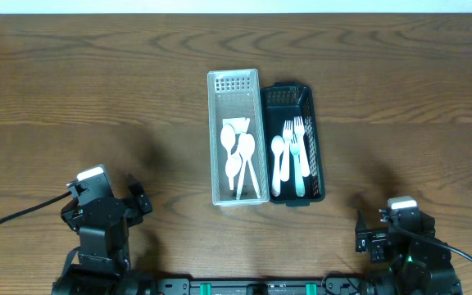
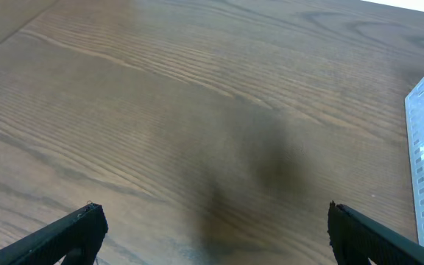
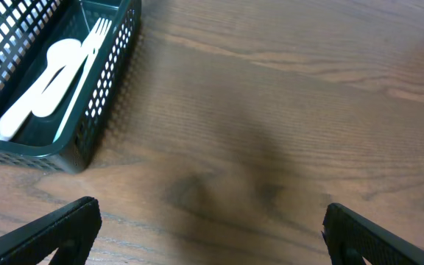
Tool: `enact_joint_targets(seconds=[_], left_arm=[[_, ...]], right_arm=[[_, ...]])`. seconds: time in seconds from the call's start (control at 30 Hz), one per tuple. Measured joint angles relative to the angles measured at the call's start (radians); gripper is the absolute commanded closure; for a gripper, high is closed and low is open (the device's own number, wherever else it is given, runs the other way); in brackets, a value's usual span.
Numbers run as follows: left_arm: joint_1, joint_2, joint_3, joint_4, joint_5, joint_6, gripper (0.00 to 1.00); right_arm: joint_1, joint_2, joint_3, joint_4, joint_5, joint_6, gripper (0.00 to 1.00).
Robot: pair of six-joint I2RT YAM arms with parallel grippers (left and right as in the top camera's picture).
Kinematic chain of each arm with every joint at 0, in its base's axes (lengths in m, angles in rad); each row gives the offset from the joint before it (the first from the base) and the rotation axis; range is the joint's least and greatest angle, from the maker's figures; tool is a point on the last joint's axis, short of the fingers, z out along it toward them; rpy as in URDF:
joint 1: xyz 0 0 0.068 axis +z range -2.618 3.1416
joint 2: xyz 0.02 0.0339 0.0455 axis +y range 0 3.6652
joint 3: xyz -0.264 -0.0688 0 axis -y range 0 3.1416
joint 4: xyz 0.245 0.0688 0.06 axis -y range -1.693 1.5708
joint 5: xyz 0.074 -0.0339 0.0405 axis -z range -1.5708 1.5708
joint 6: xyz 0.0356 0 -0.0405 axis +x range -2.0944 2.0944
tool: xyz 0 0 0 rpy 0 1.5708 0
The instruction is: Pack container
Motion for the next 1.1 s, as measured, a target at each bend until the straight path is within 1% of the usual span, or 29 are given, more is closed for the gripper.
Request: enact_joint_targets(seconds=[0.53, 0.6, 0.67, 0.7, 0.73, 0.77, 0.83, 0.9, 0.93, 0.97, 1.1], left_arm=[[0.0, 0.0, 0.0, 0.0, 0.0, 0.0, 0.02], [0.0, 0.0, 0.0, 0.0, 0.0, 0.0, 0.02], [0.0, 0.0, 0.0, 0.0, 0.0, 0.0, 0.02], [0.0, 0.0, 0.0, 0.0, 0.0, 0.0, 0.02], [0.0, 0.001, 0.0, 0.0, 0.001, 0.0, 0.02], [0.0, 0.001, 0.0, 0.0, 0.001, 0.0, 0.02], [0.0, 0.002, -0.001, -0.001, 0.0, 0.0, 0.02], [0.0, 0.003, -0.001, 0.0, 0.001, 0.0, 0.02], [0.0, 0.003, -0.002, 0.0, 0.001, 0.0, 0.02], [0.0, 0.003, -0.002, 0.0, 0.001, 0.0, 0.02], [0.0, 0.003, -0.002, 0.0, 0.0, 0.0, 0.02]], right_arm=[[0.0, 0.0, 0.0, 0.0, 0.001, 0.001, 0.01], [0.0, 0.0, -0.004, 0.031, -0.01, 0.001, 0.01], [0.0, 0.001, -0.031, 0.163, -0.028, 0.0, 0.01], [0.0, 0.002, -0.057, 0.263, -0.036, -0.003, 0.01], [0.0, 0.001, -0.099, 0.398, -0.043, -0.008, 0.01], [0.0, 0.002, -0.125, 0.465, -0.05, -0.013, 0.01], [0.0, 0.003, -0.239, 0.717, -0.066, -0.025, 0.01], [0.0, 0.002, -0.356, 0.91, -0.083, -0.032, 0.01], [0.0, -0.005, -0.399, 0.957, -0.09, -0.035, 0.01], [0.0, -0.01, -0.43, 0.963, -0.097, -0.039, 0.01], [0.0, -0.014, -0.449, 0.97, -0.118, -0.083, 0.01]])
